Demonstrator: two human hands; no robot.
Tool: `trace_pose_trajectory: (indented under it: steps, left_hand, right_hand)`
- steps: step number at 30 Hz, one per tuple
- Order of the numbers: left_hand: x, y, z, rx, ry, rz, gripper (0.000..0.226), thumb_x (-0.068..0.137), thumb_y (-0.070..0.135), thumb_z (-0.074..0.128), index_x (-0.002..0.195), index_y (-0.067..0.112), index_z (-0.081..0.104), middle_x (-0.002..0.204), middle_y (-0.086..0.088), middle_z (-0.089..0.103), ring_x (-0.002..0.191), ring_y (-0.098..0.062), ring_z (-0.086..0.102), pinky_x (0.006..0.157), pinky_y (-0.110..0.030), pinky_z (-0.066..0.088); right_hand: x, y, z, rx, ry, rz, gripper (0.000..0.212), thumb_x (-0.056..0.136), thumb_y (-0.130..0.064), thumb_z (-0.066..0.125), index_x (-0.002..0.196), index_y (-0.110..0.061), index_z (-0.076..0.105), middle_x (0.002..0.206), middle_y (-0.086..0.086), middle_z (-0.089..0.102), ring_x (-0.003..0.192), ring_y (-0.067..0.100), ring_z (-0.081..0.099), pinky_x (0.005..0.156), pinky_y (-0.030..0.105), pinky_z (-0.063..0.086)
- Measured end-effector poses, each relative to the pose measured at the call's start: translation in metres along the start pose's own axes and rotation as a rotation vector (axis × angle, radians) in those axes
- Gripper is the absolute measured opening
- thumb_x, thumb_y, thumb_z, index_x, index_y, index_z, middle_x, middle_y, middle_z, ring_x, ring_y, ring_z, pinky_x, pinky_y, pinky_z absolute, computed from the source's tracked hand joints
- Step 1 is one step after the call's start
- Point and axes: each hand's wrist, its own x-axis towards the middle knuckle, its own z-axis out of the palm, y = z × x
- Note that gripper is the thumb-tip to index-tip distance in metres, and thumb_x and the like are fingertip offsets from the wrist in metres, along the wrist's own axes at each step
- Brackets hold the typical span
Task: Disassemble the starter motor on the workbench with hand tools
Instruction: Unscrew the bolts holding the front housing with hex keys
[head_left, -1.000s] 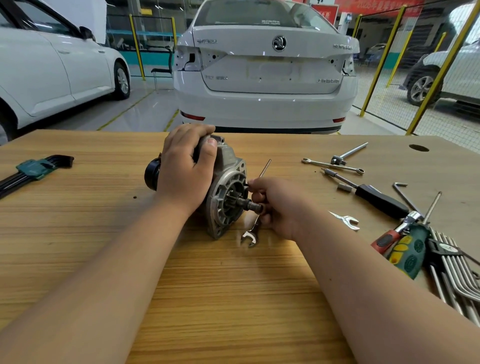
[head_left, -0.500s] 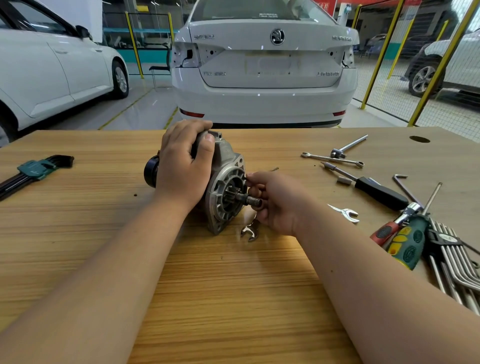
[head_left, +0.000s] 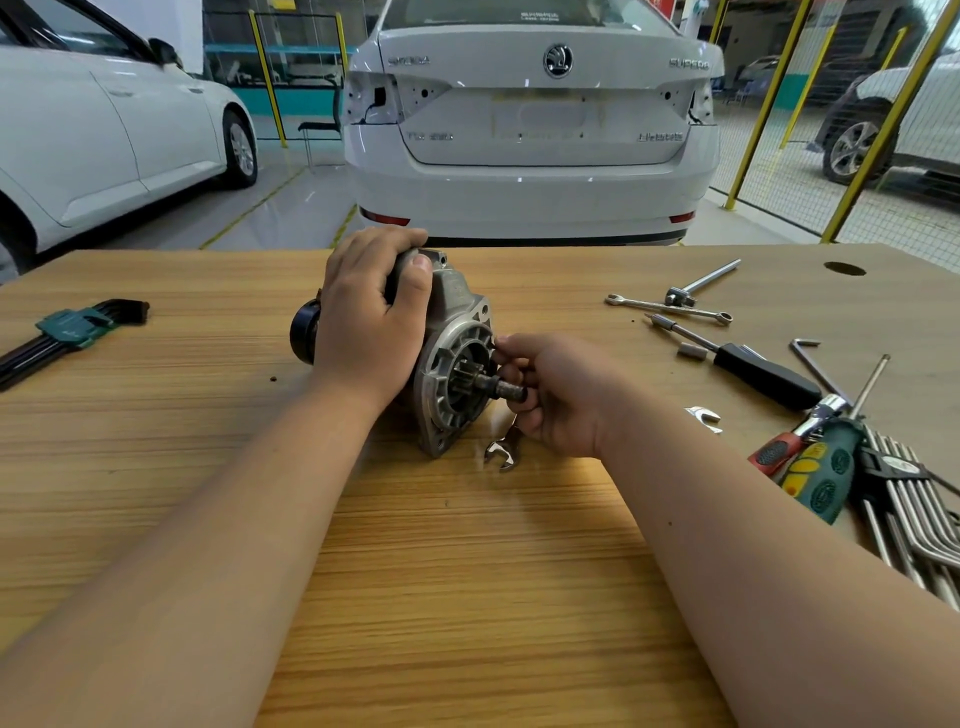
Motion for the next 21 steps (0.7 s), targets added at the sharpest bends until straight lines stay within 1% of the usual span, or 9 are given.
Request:
trace_pose_trajectory:
  steps: [3, 5, 7, 9, 11, 14, 16, 18, 21]
  left_hand:
    - [0.0, -0.001, 0.0, 0.001, -0.005, 0.0, 0.038, 0.095, 0.03, 0.04, 0.123, 0.015, 0.061, 0.119, 0.01, 0.052, 0.12, -0.004, 0.039, 0.104, -0.023, 0.031]
    - [0.0, -0.002, 0.0, 0.005, -0.002, 0.003, 0.037, 0.096, 0.029, 0.041, 0.123, 0.015, 0.061, 0.121, 0.007, 0.055, 0.118, -0.001, 0.037, 0.103, -0.02, 0.029]
    - [0.0, -0.002, 0.001, 0.008, 0.001, 0.002, 0.036, 0.096, 0.028, 0.041, 0.123, 0.015, 0.061, 0.123, 0.006, 0.055, 0.118, -0.001, 0.037, 0.104, -0.021, 0.029]
    - [0.0, -0.002, 0.001, 0.008, 0.003, 0.002, 0.035, 0.097, 0.028, 0.042, 0.123, 0.015, 0.061, 0.12, 0.01, 0.053, 0.118, -0.001, 0.037, 0.105, -0.023, 0.031]
    - [0.001, -0.002, 0.0, 0.012, 0.003, 0.01, 0.035, 0.096, 0.028, 0.041, 0.122, 0.015, 0.061, 0.117, 0.012, 0.051, 0.117, 0.0, 0.037, 0.104, -0.024, 0.031]
    - [0.001, -0.002, 0.0, 0.015, 0.004, 0.016, 0.035, 0.096, 0.028, 0.041, 0.122, 0.014, 0.061, 0.117, 0.012, 0.051, 0.116, 0.001, 0.036, 0.103, -0.022, 0.03]
    - [0.0, -0.003, 0.001, 0.014, 0.002, 0.014, 0.035, 0.097, 0.028, 0.041, 0.122, 0.014, 0.061, 0.118, 0.009, 0.053, 0.116, 0.0, 0.037, 0.103, -0.022, 0.03]
    - [0.0, -0.003, 0.001, 0.019, 0.001, 0.011, 0.035, 0.097, 0.027, 0.042, 0.122, 0.014, 0.061, 0.12, 0.007, 0.054, 0.117, 0.0, 0.037, 0.103, -0.022, 0.03]
    - [0.0, -0.003, 0.001, 0.017, 0.005, 0.016, 0.033, 0.098, 0.025, 0.042, 0.122, 0.014, 0.061, 0.117, 0.011, 0.051, 0.117, 0.0, 0.036, 0.103, -0.02, 0.029]
  right_hand:
    - [0.002, 0.001, 0.0, -0.019, 0.017, -0.025, 0.022, 0.095, -0.028, 0.056, 0.076, -0.017, 0.058, 0.048, -0.008, 0.049, 0.034, 0.005, 0.038, 0.032, 0.016, 0.029]
    - [0.003, 0.002, 0.001, -0.05, 0.045, -0.076, 0.021, 0.094, -0.028, 0.058, 0.076, -0.016, 0.06, 0.048, -0.008, 0.049, 0.035, 0.006, 0.039, 0.033, 0.018, 0.03]
    - [0.004, 0.004, 0.0, -0.154, 0.099, -0.177, 0.02, 0.092, -0.028, 0.061, 0.078, -0.015, 0.062, 0.052, -0.006, 0.051, 0.038, 0.008, 0.041, 0.036, 0.02, 0.032]
    - [0.004, 0.006, -0.001, -0.306, 0.135, -0.297, 0.019, 0.091, -0.03, 0.063, 0.079, -0.015, 0.065, 0.057, -0.005, 0.054, 0.043, 0.009, 0.044, 0.04, 0.023, 0.036]
    - [0.002, 0.007, -0.002, -0.398, 0.144, -0.377, 0.022, 0.091, -0.034, 0.063, 0.077, -0.017, 0.065, 0.059, -0.005, 0.056, 0.047, 0.01, 0.047, 0.045, 0.026, 0.041]
    - [-0.001, 0.006, -0.003, -0.534, 0.189, -0.477, 0.027, 0.091, -0.038, 0.063, 0.071, -0.019, 0.063, 0.053, -0.011, 0.054, 0.054, 0.012, 0.051, 0.053, 0.031, 0.045]
    - [-0.004, 0.005, -0.003, -0.603, 0.202, -0.534, 0.028, 0.091, -0.037, 0.063, 0.07, -0.02, 0.062, 0.052, -0.011, 0.053, 0.054, 0.013, 0.051, 0.056, 0.033, 0.046]
    - [-0.006, 0.003, -0.004, -0.671, 0.206, -0.578, 0.026, 0.092, -0.036, 0.062, 0.072, -0.019, 0.062, 0.058, -0.007, 0.054, 0.055, 0.013, 0.051, 0.057, 0.033, 0.048]
    - [-0.009, -0.001, -0.003, -0.819, 0.234, -0.628, 0.025, 0.093, -0.036, 0.061, 0.077, -0.016, 0.063, 0.064, -0.003, 0.058, 0.058, 0.012, 0.051, 0.056, 0.03, 0.046]
